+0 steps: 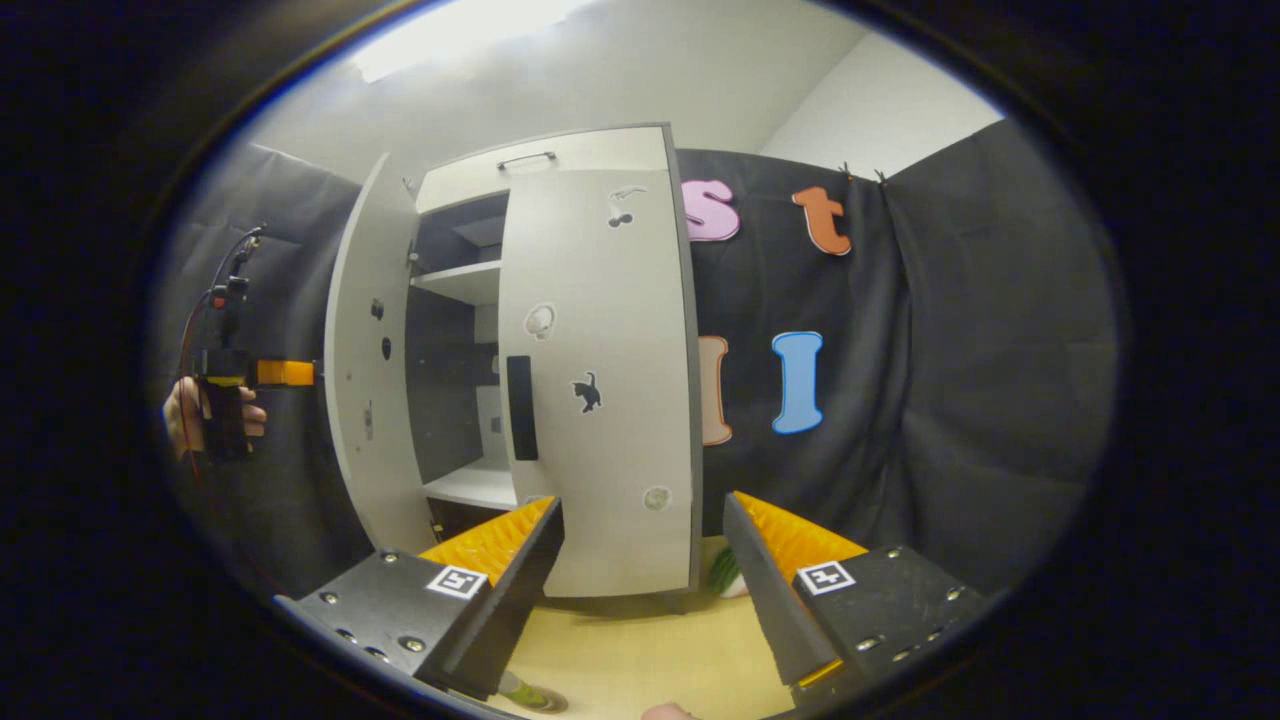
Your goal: Grasp the bottle in the cabinet with the left hand and place it on the coaster, then close the right door with the right hand and the left door with the left hand.
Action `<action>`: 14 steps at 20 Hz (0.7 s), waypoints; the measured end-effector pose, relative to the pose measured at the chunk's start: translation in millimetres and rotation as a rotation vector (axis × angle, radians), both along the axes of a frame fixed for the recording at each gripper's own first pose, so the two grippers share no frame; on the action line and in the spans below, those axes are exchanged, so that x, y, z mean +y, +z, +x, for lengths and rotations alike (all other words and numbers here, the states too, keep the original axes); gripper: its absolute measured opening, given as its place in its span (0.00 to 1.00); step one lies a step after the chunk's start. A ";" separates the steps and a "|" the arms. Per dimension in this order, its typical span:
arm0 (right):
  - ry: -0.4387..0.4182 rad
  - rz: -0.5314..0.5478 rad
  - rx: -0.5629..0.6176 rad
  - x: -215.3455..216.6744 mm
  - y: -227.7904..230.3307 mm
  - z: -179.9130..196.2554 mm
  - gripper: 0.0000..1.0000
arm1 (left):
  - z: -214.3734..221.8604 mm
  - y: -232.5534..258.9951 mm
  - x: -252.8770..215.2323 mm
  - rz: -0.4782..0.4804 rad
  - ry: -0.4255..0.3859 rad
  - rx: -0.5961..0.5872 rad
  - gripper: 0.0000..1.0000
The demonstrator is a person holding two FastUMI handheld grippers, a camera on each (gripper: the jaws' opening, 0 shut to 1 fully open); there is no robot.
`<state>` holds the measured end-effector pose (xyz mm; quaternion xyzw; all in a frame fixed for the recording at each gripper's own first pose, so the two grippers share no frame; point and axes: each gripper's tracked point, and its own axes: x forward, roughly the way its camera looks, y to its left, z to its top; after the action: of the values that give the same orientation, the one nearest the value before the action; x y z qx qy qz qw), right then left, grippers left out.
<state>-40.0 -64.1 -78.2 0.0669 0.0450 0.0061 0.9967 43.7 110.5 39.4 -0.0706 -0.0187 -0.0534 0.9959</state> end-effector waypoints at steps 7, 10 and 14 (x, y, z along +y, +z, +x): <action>-0.024 -0.007 0.005 -8.3 2.7 -9.5 0.97 | 18.9 -2.8 -29.8 0.018 -0.030 0.007 0.94; -0.041 -0.012 0.010 -14.1 1.6 -16.0 0.97 | 25.5 -0.6 -40.9 0.021 -0.039 0.000 0.95; -0.060 -0.013 0.015 -20.6 0.7 -20.7 0.97 | 31.6 -6.3 -52.9 0.044 -0.043 0.004 0.95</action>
<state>-60.7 -84.7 -77.5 0.0617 0.0503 -0.0248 0.9965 75.3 57.6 33.1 -0.0490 -0.0140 -0.0749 0.9959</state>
